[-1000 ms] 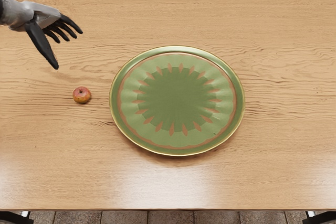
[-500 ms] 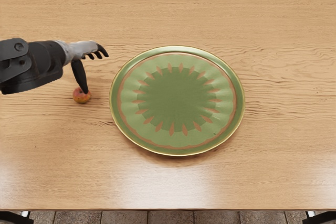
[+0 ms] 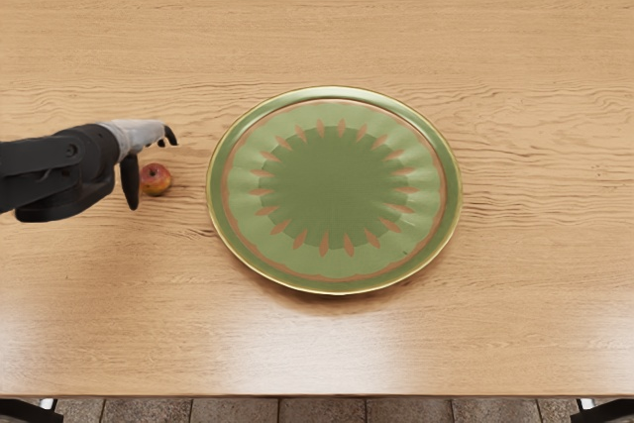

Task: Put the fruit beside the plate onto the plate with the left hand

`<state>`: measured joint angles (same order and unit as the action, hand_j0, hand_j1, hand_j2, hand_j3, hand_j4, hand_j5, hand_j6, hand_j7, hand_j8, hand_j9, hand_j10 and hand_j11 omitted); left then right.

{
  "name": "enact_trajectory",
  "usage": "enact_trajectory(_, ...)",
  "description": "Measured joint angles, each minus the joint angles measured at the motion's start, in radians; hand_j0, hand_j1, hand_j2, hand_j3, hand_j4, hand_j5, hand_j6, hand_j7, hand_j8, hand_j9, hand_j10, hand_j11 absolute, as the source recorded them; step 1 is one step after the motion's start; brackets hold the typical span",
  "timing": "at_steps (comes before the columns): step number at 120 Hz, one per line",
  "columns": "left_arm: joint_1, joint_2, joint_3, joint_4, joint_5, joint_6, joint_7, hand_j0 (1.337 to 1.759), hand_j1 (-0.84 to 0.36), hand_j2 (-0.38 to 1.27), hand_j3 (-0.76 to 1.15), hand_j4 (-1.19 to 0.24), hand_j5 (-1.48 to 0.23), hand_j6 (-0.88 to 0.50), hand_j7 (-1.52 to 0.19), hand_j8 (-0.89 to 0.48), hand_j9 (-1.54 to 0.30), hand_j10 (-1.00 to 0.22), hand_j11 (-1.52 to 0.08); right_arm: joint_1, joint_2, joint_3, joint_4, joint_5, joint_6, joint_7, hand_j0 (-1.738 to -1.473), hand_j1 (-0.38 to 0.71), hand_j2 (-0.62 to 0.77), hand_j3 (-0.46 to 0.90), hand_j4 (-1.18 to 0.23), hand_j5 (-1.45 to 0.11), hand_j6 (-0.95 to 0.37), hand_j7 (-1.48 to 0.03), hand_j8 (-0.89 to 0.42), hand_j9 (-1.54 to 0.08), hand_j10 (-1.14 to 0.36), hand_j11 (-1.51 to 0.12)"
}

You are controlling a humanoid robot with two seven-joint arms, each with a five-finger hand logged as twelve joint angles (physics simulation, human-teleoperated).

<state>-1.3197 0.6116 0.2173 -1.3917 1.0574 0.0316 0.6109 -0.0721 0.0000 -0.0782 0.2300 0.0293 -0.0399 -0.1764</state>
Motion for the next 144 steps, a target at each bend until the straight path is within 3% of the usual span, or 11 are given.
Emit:
enact_trajectory(89,0.007,-0.035,0.054,0.007,0.006,0.059,0.0,1.658,0.05,0.05,0.0,-0.26,-0.33,-0.26,-0.33,-0.26,-0.33,-0.26,-0.33,-0.001,0.0,0.0,0.002,0.0,0.002,-0.002,-1.658,-0.3,-0.01,0.0,-0.04,-0.05,-0.04,-0.05,-0.04,-0.05,-0.04,-0.05)
enact_trajectory(118,0.008,-0.033,0.06,0.032,0.008,0.1,0.0,1.658,-0.03,0.07,0.0,-0.32,-0.41,-0.32,-0.41,-0.32,-0.41,-0.32,-0.41,-0.001,0.0,-0.001,0.003,0.0,0.002,-0.002,-1.658,-0.3,-0.01,0.0,-0.04,-0.05,-0.04,-0.05,-0.04,-0.05,-0.04,-0.05)
enact_trajectory(144,0.008,-0.038,0.057,0.053,-0.075,0.094,0.0,1.658,-0.07,0.07,0.0,-0.36,-0.46,-0.36,-0.46,-0.36,-0.46,-0.36,-0.46,-0.002,0.0,-0.002,0.003,0.0,0.002,-0.003,-1.658,-0.3,-0.01,0.0,-0.04,-0.05,-0.04,-0.05,-0.04,-0.05,-0.04,-0.05)
